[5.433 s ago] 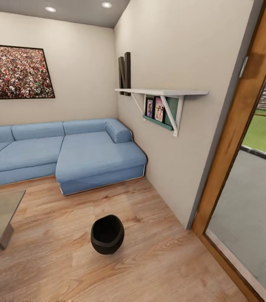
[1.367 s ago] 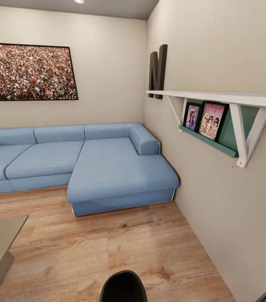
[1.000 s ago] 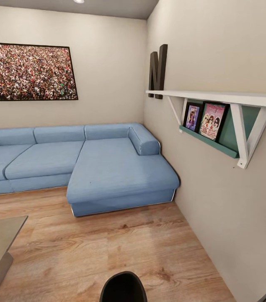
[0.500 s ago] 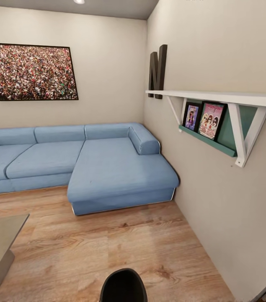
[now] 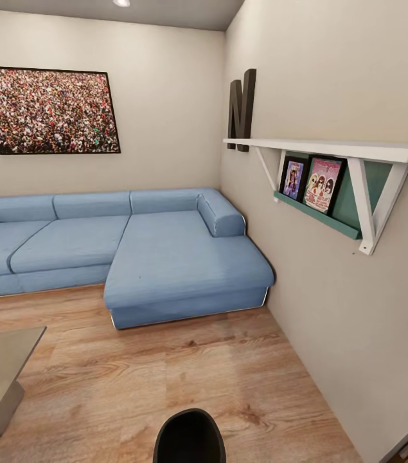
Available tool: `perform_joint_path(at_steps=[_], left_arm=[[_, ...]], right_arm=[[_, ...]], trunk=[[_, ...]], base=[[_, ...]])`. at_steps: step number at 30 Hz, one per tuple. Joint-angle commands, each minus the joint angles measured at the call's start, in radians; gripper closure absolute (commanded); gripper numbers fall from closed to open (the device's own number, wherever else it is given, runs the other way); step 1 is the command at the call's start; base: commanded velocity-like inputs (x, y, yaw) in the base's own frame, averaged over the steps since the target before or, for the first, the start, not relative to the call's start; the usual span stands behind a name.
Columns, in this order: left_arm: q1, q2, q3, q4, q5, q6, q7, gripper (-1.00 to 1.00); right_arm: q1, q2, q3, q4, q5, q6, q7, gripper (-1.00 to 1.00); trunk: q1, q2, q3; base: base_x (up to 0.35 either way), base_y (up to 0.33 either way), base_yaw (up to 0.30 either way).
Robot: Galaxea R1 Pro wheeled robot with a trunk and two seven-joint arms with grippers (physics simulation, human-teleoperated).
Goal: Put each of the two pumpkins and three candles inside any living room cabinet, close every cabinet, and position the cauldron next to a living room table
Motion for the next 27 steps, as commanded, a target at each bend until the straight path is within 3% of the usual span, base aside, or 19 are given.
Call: perform_joint_path(at_steps=[1,8,13,15,19,23,25,27], left_arm=[[0.000,-0.002,0.009,0.000,-0.011,-0.001,0.001,-1.00],[0.000,-0.011,0.009,0.000,-0.013,-0.001,-0.002,-1.00],[0.000,-0.016,0.009,-0.008,-0.010,-0.004,0.001,-1.00],[0.000,-0.016,0.009,-0.055,-0.010,-0.005,0.002,-1.00],[0.000,-0.019,0.011,-0.189,-0.006,0.000,0.013,-1.00],[0.000,-0.023,0.010,-0.327,0.023,0.048,0.093,-1.00],[0.000,-0.031,0.010,-0.442,0.035,0.176,0.117,-1.00],[0.000,-0.034,0.009,-0.542,0.039,0.285,0.125,-1.00]], right_arm=[[-0.001,0.000,-0.007,0.001,-0.004,0.000,-0.005,-1.00],[-0.001,0.001,-0.011,-0.015,-0.009,-0.035,-0.006,-1.00],[-0.001,-0.008,-0.012,-0.049,-0.009,-0.191,-0.007,-1.00],[-0.001,-0.012,-0.011,-0.059,-0.008,-0.236,-0.008,-1.00],[-0.001,-0.020,-0.011,-0.123,-0.005,-0.249,-0.011,-1.00],[-0.002,-0.030,-0.011,-0.310,-0.004,-0.147,-0.039,-1.00],[-0.004,-0.033,-0.011,-0.429,-0.004,0.007,-0.065,-1.00],[-0.008,-0.034,-0.011,-0.489,-0.003,0.094,-0.074,-1.00]], trunk=[[0.000,0.000,-0.001],[0.000,0.000,-0.001],[0.000,0.000,-0.001],[0.000,0.000,-0.001],[0.000,0.000,-0.001],[0.000,0.000,-0.001],[0.000,0.000,-0.001],[0.000,0.000,-0.001]], base=[[0.000,0.000,0.000],[0.000,0.000,0.000],[0.000,0.000,0.000],[0.000,0.000,0.000],[0.000,0.000,0.000],[0.000,0.000,0.000],[0.000,0.000,0.000],[0.000,0.000,0.000]])
